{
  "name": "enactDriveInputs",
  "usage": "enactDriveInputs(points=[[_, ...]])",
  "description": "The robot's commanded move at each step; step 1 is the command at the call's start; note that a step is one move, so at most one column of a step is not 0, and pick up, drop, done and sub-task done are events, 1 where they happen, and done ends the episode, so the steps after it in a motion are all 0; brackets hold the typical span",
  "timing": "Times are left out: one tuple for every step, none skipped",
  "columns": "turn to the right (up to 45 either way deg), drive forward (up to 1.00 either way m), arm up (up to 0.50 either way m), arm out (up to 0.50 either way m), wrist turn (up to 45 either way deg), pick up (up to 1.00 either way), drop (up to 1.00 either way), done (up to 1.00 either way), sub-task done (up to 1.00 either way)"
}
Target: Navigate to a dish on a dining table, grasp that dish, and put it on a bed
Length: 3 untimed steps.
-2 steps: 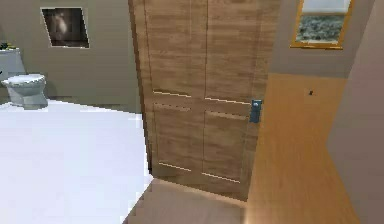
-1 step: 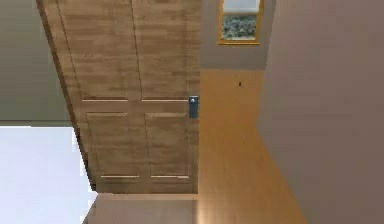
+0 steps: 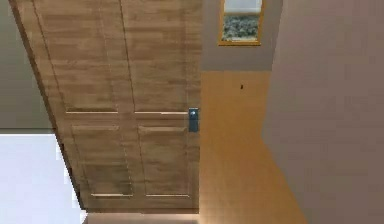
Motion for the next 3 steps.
enactDriveInputs(points=[[-45.0,0.00,0.00,0.00,0.0,0.00,0.00,0.00,0.00],[-42.0,0.00,0.00,0.00,0.0,0.00,0.00,0.00,0.00],[0.0,1.00,0.00,0.00,0.0,0.00,0.00,0.00,0.00]])
